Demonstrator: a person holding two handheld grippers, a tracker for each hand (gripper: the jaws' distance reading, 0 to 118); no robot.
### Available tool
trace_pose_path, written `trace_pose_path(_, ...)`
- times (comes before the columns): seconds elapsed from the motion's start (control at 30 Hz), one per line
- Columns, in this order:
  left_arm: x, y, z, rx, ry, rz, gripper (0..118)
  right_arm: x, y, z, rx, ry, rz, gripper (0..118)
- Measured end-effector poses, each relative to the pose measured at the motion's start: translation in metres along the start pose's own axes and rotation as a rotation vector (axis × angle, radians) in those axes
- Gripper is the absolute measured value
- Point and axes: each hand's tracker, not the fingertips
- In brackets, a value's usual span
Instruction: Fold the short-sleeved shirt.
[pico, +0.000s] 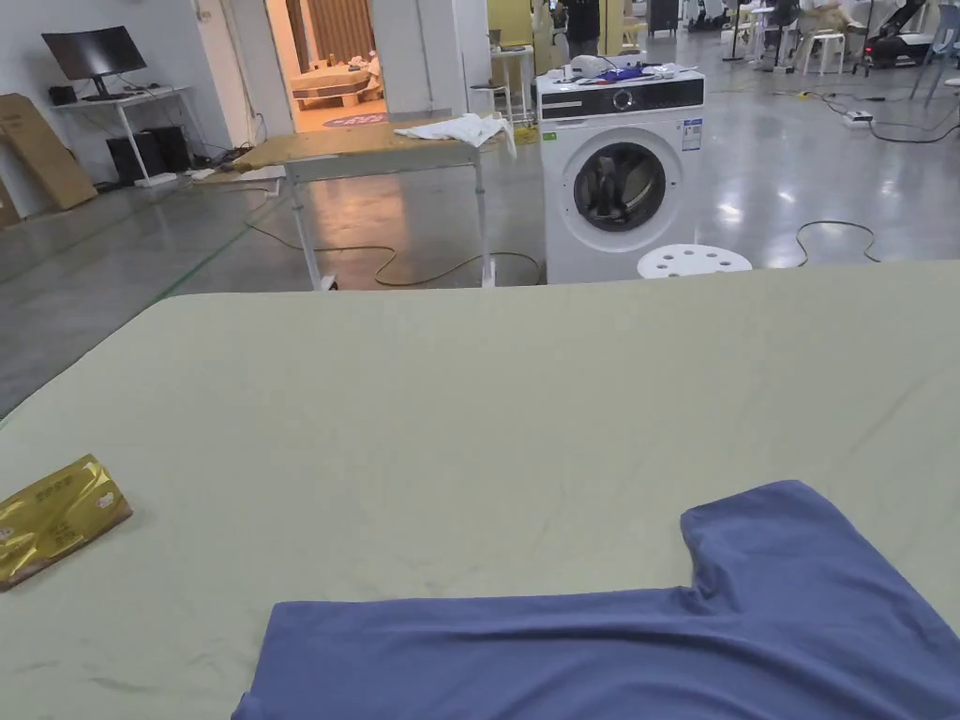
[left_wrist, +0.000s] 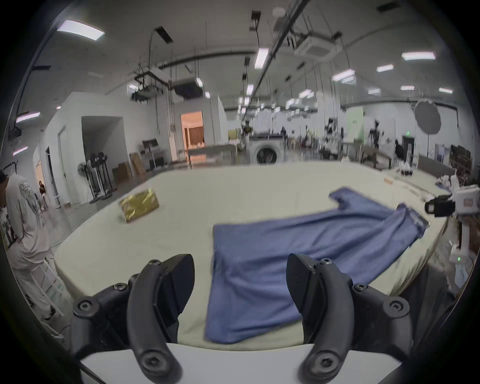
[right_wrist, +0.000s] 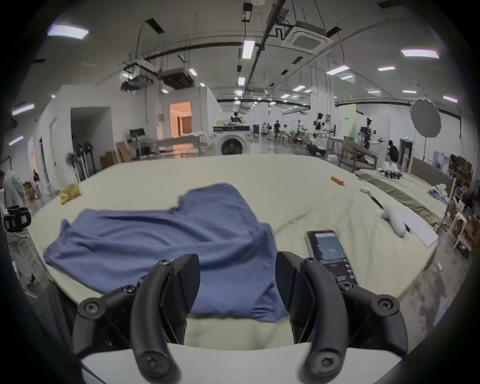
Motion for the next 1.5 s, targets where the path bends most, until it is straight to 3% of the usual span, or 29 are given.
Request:
trace_pose_path(0.1, 0.018, 0.011, 0.013, 0.078, 0.021, -0.028, 75, -0.016, 0.011, 0.009, 0.033, 0.084, 0.001, 62)
trace_pose_path(0.17, 0.027, 0.017, 0.02, 0.119, 0.021, -0.036, 69, -0.021, 0.013, 0.011, 0.045, 0.118, 0.013, 50)
trace_pose_path(0.2, 0.03, 0.018, 0.021, 0.136, 0.008, -0.04, 56, -0.027, 0.015, 0.013, 0.057, 0.132, 0.019, 38)
trace_pose_path(0.27, 0.034, 0.018, 0.022, 0.163, -0.04, -0.039, 50, -0.034, 0.015, 0.013, 0.07, 0.161, 0.039, 34)
trace_pose_path(0.37, 0.043, 0.019, 0.014, 0.145, -0.036, -0.052, 13, -0.044, 0.015, 0.007, 0.08, 0.164, 0.073, 5)
trace_pose_path(0.43, 0.045, 0.019, 0.013, 0.145, -0.05, -0.058, 0, -0.048, 0.017, 0.002, 0.062, 0.186, 0.091, 2)
trace_pose_path(0.67, 0.038, 0.031, -0.013, 0.079, -0.044, -0.045, 0, -0.047, 0.019, -0.012, 0.049, 0.187, 0.065, 0)
trace_pose_path(0.87, -0.009, 0.053, -0.112, -0.128, -0.104, 0.127, 2, -0.035, 0.01, -0.02, 0.022, 0.186, 0.032, 0)
trace_pose_path(1.0, -0.048, 0.064, -0.21, -0.295, -0.096, 0.233, 53, -0.023, -0.001, -0.017, -0.008, 0.172, 0.022, 0)
trace_pose_path(1.03, -0.057, 0.064, -0.231, -0.35, -0.101, 0.276, 56, -0.02, -0.003, -0.016, -0.018, 0.166, 0.019, 0)
trace_pose_path(1.2, -0.08, 0.06, -0.319, -0.573, 0.0, 0.319, 56, -0.001, -0.007, -0.011, -0.068, 0.108, -0.014, 0)
trace_pose_path(1.37, -0.077, 0.039, -0.359, -0.697, 0.06, 0.277, 54, 0.016, -0.005, -0.009, -0.088, 0.045, -0.059, 0)
trace_pose_path(1.47, -0.064, 0.035, -0.354, -0.676, 0.075, 0.195, 41, 0.022, -0.003, -0.009, -0.094, 0.036, -0.068, 0)
trace_pose_path(1.5, -0.061, 0.037, -0.354, -0.676, 0.066, 0.184, 27, 0.023, -0.002, -0.01, -0.094, 0.038, -0.072, 0)
